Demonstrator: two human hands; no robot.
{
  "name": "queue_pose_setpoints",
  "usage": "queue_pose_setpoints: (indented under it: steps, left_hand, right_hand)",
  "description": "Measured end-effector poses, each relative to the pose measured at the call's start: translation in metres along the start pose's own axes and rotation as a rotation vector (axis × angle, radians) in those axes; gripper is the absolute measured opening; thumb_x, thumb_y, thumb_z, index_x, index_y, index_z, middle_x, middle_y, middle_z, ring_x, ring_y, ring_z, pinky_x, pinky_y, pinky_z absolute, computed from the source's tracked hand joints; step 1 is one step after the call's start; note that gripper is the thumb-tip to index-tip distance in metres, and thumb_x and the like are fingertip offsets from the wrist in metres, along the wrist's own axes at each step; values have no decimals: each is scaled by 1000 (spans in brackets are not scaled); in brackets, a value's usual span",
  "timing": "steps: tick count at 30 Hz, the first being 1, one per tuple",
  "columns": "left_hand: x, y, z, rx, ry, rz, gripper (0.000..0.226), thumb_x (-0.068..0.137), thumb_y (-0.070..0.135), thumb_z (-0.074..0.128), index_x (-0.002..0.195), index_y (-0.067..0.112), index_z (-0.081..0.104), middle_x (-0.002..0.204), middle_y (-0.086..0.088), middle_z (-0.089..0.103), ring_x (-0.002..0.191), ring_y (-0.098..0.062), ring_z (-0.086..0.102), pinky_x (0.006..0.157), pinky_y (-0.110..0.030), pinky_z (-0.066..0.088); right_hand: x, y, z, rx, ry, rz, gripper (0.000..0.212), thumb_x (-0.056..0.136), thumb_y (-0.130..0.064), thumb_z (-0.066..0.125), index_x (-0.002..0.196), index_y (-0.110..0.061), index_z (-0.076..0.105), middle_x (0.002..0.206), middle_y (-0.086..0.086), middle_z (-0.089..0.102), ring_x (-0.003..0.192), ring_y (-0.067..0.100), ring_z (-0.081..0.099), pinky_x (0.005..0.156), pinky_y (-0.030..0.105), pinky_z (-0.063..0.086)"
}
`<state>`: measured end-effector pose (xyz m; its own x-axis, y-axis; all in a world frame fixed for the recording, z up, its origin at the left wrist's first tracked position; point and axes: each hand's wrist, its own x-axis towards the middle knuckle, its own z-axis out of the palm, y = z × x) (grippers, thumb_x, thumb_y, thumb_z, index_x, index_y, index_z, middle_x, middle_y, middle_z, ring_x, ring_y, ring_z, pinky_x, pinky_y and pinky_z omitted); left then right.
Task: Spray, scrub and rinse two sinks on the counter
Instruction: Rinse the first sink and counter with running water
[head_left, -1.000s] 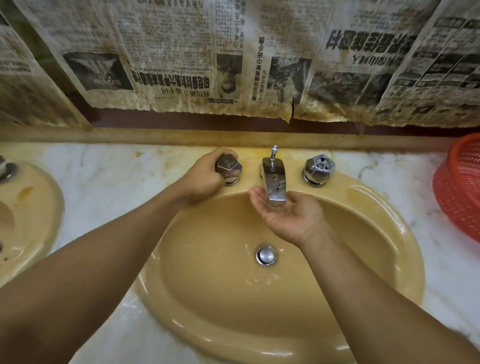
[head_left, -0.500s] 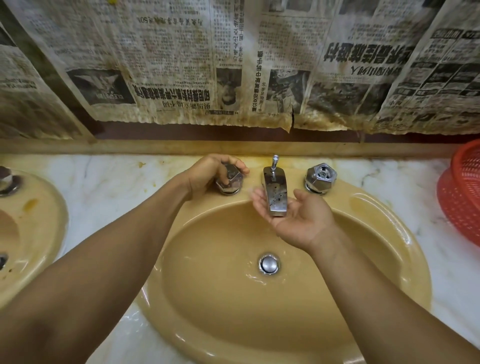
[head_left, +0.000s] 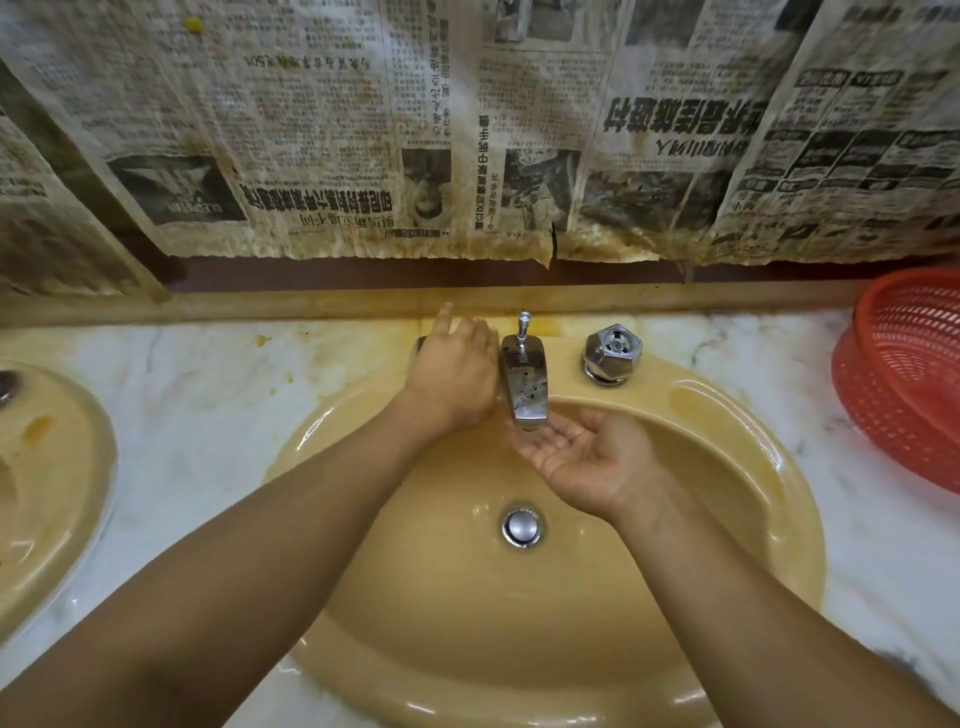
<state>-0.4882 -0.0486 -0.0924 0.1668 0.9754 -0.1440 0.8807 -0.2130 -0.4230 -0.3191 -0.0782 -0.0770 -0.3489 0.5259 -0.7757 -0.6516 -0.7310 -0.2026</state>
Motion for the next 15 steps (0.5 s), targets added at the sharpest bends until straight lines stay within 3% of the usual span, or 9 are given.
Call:
queue_pose_setpoints:
  steps: [3,6,10,12,15]
  left_hand:
    - [0,2,-1,199,-21,97,77,105,50,21,158,-6,20,158,-23,39,147,-35,35,126,-59,1]
    - [-15,0,9,284,46,195,73,106,42,10,157,-11,6,165,-31,18,155,-41,17,125,-60,-6]
    - [-51,8,38,238,129,334,67,99,21,1,152,-18,-10,159,-43,-9,154,-52,-2,125,-59,1]
    - [-64,15,58,93,204,367,63,97,12,12,152,-19,3,156,-46,-8,152,-56,-3,125,-61,5]
    - [-67,29,67,-249,360,239,51,94,4,55,142,-11,47,159,-38,24,151,-49,20,123,-58,23]
  right_hand:
    - [-7,-1,1,5,-42,-17,46,110,-24,33,134,11,50,134,32,60,127,45,57,109,55,44]
    - [-11,0,-3,-92,-15,8,49,110,-26,31,128,13,53,131,35,60,122,49,59,111,53,43]
    - [-11,-3,-8,-91,9,21,49,110,-27,31,120,15,54,138,33,53,132,49,52,114,54,40]
    - [-14,-2,-5,-86,-16,20,47,110,-28,33,122,11,57,127,32,58,129,46,55,112,53,43]
    - [-16,5,-3,-131,24,61,50,111,-28,30,106,12,61,113,34,67,105,44,67,95,50,56]
